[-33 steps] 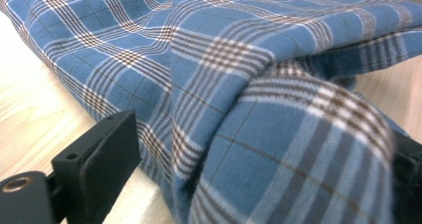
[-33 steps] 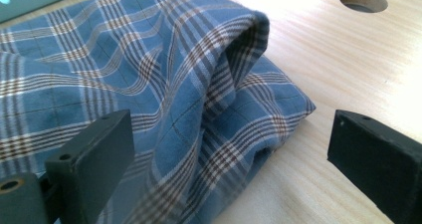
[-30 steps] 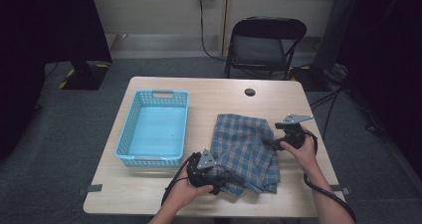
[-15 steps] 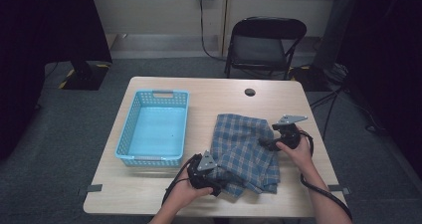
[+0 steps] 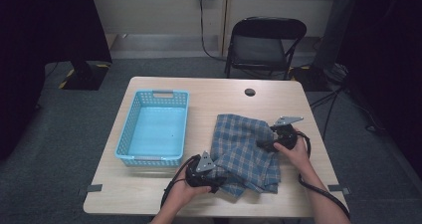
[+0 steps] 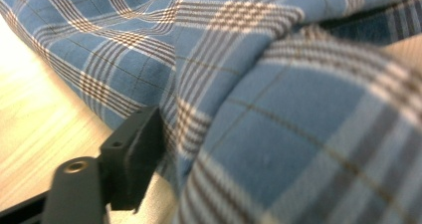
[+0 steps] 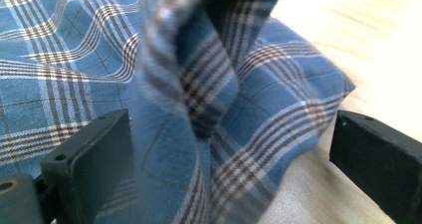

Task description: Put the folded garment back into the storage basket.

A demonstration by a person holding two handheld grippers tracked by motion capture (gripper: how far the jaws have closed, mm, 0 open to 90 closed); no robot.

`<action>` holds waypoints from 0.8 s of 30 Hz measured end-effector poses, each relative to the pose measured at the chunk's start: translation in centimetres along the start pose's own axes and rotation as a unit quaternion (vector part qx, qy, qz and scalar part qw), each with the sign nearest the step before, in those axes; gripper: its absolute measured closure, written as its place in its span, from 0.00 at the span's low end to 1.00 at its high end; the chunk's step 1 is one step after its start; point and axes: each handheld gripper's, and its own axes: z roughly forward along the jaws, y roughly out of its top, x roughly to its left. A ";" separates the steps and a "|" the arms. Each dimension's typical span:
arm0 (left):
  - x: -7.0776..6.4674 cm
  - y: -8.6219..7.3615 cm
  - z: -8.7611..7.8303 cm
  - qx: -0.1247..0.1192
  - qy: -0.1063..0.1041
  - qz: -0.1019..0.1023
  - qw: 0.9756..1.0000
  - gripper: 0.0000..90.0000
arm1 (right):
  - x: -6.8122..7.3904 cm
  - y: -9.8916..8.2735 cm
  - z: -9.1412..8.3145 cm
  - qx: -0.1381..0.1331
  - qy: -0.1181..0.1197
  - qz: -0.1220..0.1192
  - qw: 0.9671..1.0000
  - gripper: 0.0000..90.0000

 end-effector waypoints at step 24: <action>-0.8 0.6 0.0 0.008 0.015 -0.005 1.000 0.76 | 0.9 -0.2 -0.1 0.003 0.068 0.045 0.997 0.76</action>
